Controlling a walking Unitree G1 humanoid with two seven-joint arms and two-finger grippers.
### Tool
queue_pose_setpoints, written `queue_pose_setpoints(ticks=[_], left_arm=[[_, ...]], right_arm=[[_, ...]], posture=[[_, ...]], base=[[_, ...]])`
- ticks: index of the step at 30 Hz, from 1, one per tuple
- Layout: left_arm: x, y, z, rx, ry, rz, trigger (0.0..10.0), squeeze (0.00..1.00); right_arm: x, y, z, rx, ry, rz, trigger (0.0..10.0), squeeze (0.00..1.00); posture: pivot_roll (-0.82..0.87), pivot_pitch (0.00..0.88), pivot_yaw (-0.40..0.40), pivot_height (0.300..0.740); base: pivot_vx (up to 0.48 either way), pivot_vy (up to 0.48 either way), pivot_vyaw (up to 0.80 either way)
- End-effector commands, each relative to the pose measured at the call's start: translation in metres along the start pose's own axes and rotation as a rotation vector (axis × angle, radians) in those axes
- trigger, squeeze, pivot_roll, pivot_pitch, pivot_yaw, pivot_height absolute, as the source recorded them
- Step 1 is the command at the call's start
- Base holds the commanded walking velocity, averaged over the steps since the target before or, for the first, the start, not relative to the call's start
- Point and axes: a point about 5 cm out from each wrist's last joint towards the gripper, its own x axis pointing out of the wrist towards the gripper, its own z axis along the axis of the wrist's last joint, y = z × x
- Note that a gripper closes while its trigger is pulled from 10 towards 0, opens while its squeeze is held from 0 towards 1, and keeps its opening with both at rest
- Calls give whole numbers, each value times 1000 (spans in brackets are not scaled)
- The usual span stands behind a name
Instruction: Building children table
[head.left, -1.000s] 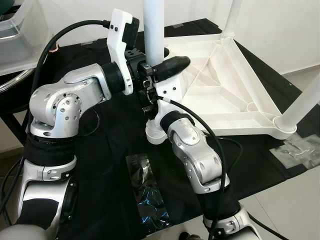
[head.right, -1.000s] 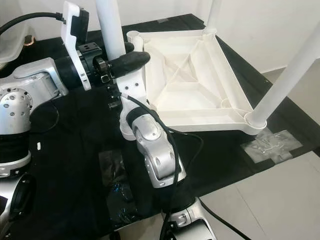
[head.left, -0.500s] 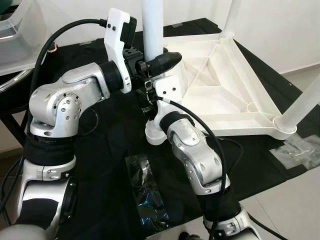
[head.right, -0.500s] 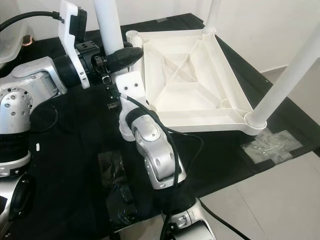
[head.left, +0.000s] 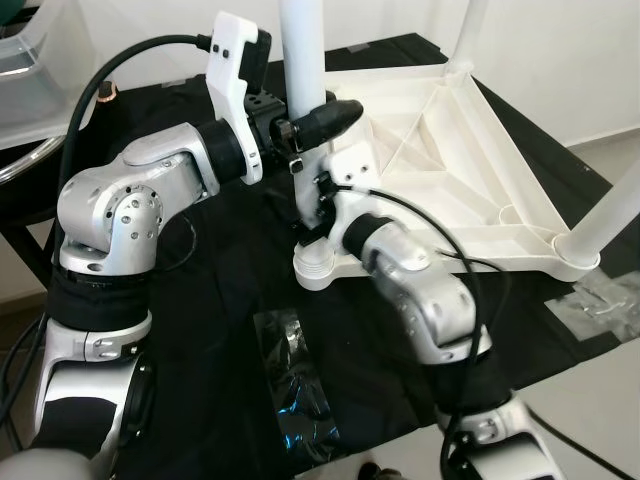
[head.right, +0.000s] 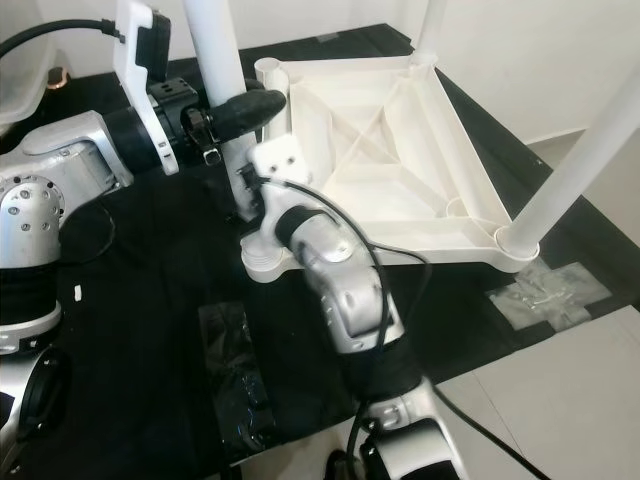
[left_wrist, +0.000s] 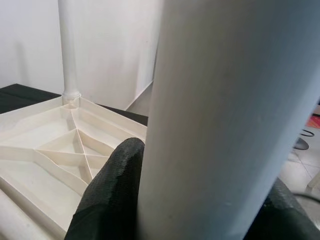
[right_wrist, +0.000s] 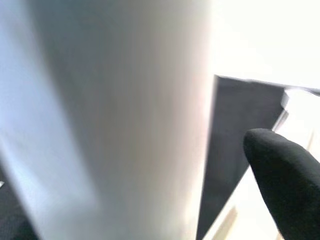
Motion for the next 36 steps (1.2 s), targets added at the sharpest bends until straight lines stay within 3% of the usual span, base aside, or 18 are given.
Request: queue_pose_setpoints(ticks=[1, 3, 4, 6, 11, 12, 15, 16, 36], left_arm=[[5, -10, -4, -27, 16, -83, 0, 0], [5, -10, -4, -27, 17, -84, 0, 0], [5, -10, -4, -28, 18, -84, 0, 0], [4, -11, -5, -30, 19, -86, 0, 0], [5, -12, -5, -31, 20, -90, 0, 0], [5, -12, -5, -31, 21, -91, 0, 0], [5, -13, -4, -31, 22, -93, 0, 0], [5, -13, -4, -30, 22, -95, 0, 0], [7, -13, -4, -12, 27, -98, 0, 0]], right_arm=[[-1, 1, 6, -12, -40, 100, 10000, 1000], [-4, -7, 11, -64, -40, 153, 10000, 1000], [-6, -14, 15, -83, -33, 214, 10000, 0], [-8, -28, 18, -97, -20, 319, 10000, 0], [-9, -38, 16, -97, -14, 418, 10000, 0], [-8, -42, 16, -104, -16, 429, 3373, 0], [-7, -44, 16, -107, -18, 435, 3373, 0], [-6, -45, 16, -109, -23, 452, 0, 0], [-2, -48, 6, -62, -79, 514, 0, 0]], posture=[[78, 213, 18, 740], [80, 214, 18, 740], [81, 218, 18, 740], [85, 221, 20, 740], [89, 224, 21, 740], [95, 227, 24, 740], [95, 227, 24, 740], [98, 229, 24, 740], [96, 218, 27, 740]], base=[[0, 0, 0], [0, 0, 0], [0, 0, 0], [0, 0, 0], [0, 0, 0], [0, 0, 0], [0, 0, 0], [0, 0, 0], [0, 0, 0]])
